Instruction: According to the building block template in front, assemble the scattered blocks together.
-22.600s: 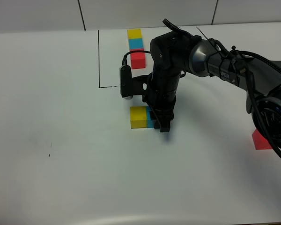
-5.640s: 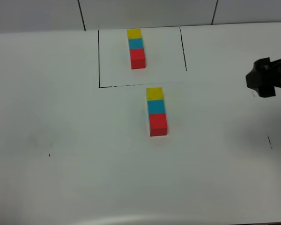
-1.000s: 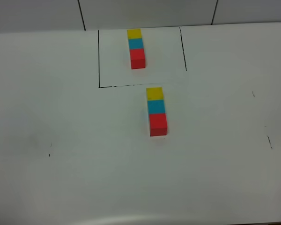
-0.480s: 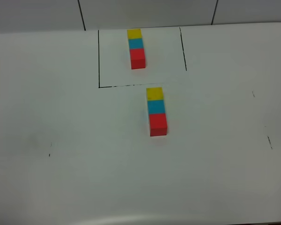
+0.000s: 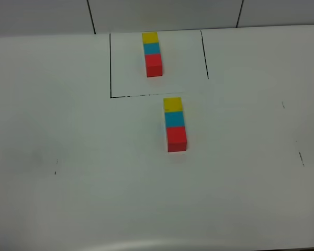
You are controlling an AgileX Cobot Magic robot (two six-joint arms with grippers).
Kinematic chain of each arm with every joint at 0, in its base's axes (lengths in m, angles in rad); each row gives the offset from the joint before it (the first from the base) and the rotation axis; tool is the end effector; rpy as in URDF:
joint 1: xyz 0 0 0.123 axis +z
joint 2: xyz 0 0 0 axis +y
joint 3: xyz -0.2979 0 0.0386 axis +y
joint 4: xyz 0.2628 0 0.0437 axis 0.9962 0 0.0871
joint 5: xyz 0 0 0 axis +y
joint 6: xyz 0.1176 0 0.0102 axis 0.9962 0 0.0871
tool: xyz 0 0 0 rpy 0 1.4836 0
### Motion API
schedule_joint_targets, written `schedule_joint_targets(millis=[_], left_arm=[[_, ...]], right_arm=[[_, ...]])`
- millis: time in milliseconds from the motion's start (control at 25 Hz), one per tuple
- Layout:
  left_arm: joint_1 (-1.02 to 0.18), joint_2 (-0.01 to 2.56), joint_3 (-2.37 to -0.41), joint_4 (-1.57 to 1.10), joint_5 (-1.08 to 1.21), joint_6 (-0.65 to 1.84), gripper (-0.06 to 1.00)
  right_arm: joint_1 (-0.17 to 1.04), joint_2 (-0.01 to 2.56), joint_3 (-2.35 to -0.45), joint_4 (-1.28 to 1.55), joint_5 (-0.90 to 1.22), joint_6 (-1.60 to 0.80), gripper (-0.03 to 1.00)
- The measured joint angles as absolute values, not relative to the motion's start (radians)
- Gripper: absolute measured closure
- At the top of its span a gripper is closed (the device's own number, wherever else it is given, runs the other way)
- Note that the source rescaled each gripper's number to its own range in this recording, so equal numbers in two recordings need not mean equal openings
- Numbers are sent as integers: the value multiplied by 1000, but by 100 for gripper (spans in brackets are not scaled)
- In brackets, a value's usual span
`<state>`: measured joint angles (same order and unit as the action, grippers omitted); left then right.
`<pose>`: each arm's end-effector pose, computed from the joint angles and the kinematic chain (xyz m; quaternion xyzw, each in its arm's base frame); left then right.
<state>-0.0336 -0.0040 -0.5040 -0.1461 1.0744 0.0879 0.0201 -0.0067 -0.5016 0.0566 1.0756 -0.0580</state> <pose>0.0139 -0.0156 0.2728 0.0554 0.8506 -0.0588 0.5195 0.0146 0.0062 0.2712 -0.0348 0.8539 0.0184 0.5189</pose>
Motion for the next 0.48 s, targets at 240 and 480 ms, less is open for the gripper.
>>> schedule_joint_targets(millis=[240, 480], left_arm=[[-34, -4, -504, -146, 1074, 87, 28], [-34, -4, -504, -146, 1074, 87, 28]], right_arm=[[20, -7, -502, 57, 1076, -58, 24], [20, -7, -502, 57, 1076, -58, 24]])
